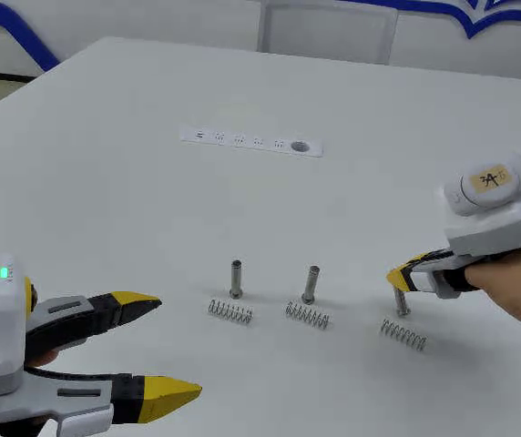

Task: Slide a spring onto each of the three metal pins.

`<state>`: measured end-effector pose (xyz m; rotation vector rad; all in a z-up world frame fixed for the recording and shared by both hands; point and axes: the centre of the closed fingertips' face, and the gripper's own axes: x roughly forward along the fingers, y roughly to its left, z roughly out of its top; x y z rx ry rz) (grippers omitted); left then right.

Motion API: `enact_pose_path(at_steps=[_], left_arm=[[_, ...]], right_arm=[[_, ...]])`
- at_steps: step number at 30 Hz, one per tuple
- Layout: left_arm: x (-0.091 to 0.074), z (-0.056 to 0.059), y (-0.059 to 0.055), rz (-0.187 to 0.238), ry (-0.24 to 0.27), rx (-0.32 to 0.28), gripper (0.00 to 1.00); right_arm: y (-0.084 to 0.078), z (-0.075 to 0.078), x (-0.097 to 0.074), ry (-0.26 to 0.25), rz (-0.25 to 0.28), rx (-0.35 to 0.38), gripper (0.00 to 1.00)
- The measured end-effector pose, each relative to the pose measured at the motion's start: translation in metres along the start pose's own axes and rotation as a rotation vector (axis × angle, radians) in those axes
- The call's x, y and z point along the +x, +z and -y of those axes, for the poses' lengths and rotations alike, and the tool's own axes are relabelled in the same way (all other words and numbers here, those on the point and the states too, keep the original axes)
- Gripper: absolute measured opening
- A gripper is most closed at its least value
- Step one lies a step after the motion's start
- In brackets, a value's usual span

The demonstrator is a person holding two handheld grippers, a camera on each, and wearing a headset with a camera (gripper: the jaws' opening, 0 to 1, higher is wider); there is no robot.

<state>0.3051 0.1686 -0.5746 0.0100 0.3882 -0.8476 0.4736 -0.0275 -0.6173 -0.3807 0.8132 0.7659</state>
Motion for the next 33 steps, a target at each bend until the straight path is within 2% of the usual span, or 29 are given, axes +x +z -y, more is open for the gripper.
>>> enact_pose_path(at_steps=[20,33], left_arm=[[0.0,0.003,0.005,-0.002,0.0,0.017,0.68],[0.0,0.003,0.006,0.006,0.004,0.02,0.68]], right_arm=[[-0.009,0.0,-0.014,-0.001,0.043,0.013,0.09],[-0.018,0.002,-0.017,-0.008,0.032,0.004,0.09]])
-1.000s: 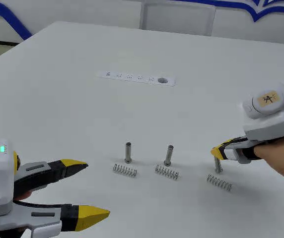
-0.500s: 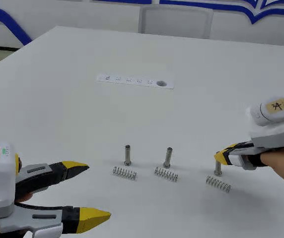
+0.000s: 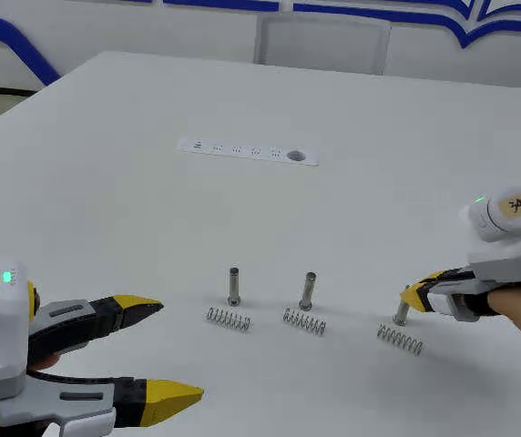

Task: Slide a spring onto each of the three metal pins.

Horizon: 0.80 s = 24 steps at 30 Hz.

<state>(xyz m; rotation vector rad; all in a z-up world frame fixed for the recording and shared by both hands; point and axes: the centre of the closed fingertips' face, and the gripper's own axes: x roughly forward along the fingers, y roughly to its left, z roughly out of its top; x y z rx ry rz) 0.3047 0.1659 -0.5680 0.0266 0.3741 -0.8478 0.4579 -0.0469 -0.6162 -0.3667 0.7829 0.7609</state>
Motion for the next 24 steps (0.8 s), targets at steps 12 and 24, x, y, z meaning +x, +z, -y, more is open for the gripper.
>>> enact_pose_path(at_steps=[12,24], left_arm=[[0.0,0.001,0.001,0.006,-0.005,0.004,0.68],[0.002,0.002,0.0,-0.001,-0.019,0.006,0.68]], right_arm=[[-0.001,0.0,0.0,-0.001,0.005,0.0,0.09],[-0.013,-0.003,-0.005,0.008,-0.004,-0.006,0.12]])
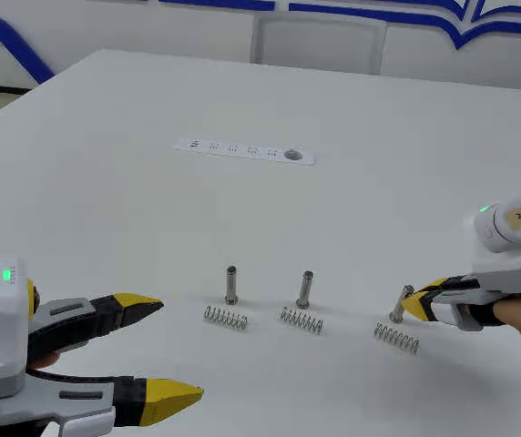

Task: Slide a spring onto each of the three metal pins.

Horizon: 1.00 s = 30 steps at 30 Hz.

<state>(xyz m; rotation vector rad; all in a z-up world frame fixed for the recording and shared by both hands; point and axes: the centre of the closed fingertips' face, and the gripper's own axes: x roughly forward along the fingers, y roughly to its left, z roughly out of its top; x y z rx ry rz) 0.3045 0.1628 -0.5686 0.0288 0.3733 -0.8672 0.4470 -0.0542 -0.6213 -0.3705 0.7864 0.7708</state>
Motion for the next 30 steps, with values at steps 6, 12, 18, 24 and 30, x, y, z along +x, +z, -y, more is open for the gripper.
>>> enact_pose_path(at_steps=[6,12,18,24,30], left_arm=[[0.002,0.001,0.0,-0.007,-0.008,0.003,0.68],[0.004,0.002,0.0,-0.014,-0.014,0.005,0.68],[0.004,0.003,0.0,-0.017,-0.015,0.007,0.67],[0.002,0.002,-0.001,-0.023,-0.008,0.005,0.67],[0.002,0.002,-0.002,-0.026,-0.007,0.006,0.67]], right_arm=[[-0.012,-0.007,-0.001,0.033,-0.019,-0.014,0.13],[-0.022,-0.021,0.002,0.111,-0.05,-0.091,0.14],[-0.028,-0.028,0.011,0.157,-0.09,-0.171,0.14],[-0.032,-0.027,0.018,0.187,-0.163,-0.306,0.14],[-0.033,-0.027,0.022,0.212,-0.23,-0.38,0.14]])
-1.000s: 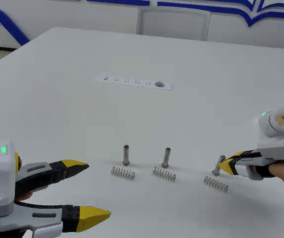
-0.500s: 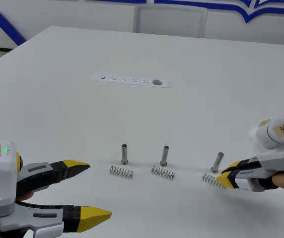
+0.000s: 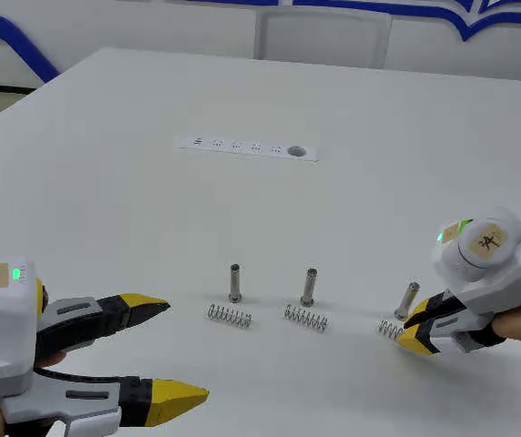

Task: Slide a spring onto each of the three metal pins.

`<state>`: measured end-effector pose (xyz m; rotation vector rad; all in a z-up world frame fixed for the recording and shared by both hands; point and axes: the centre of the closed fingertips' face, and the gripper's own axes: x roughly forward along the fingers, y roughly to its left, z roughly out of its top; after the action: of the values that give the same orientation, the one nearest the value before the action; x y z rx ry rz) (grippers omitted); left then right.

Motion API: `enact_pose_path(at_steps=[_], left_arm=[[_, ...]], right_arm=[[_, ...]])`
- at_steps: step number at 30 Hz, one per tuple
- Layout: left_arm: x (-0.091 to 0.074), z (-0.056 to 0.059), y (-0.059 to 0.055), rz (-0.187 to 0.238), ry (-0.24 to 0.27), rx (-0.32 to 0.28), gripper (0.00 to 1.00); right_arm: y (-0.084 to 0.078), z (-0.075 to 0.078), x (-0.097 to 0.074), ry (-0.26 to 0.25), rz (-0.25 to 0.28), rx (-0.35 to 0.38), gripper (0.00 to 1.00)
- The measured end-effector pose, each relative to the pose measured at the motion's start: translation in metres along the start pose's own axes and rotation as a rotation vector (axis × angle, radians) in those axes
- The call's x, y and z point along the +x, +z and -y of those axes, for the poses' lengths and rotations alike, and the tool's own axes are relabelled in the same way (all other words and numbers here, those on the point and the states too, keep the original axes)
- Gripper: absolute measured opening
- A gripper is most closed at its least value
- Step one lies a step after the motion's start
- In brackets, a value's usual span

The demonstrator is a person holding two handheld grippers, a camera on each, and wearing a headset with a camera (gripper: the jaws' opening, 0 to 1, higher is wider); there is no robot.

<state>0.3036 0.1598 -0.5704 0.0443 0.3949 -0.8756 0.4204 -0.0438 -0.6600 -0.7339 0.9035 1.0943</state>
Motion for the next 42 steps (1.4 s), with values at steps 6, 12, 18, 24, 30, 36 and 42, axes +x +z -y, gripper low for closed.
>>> enact_pose_path(at_steps=[6,12,18,24,30,36,42], left_arm=[[0.0,0.001,0.0,-0.01,-0.007,0.009,0.67],[0.001,0.004,0.001,-0.024,-0.025,0.029,0.66],[0.003,0.006,0.007,-0.032,-0.047,0.057,0.66],[0.01,0.011,0.016,-0.033,-0.092,0.086,0.64],[0.02,0.018,0.027,-0.052,-0.152,0.146,0.61],[0.036,0.021,0.031,-0.08,-0.204,0.189,0.58],[0.049,0.018,0.032,-0.101,-0.237,0.202,0.56]], right_arm=[[-0.002,-0.001,0.006,0.03,-0.054,-0.048,0.13],[-0.001,-0.001,0.007,0.056,-0.084,-0.051,0.12],[0.001,-0.009,0.002,0.055,-0.093,-0.075,0.12],[0.018,-0.021,-0.014,0.061,-0.073,-0.12,0.12],[0.044,-0.037,-0.029,0.084,-0.029,-0.172,0.12],[0.067,-0.054,-0.035,0.104,-0.007,-0.234,0.12],[0.081,-0.069,-0.036,0.128,-0.003,-0.293,0.12]])
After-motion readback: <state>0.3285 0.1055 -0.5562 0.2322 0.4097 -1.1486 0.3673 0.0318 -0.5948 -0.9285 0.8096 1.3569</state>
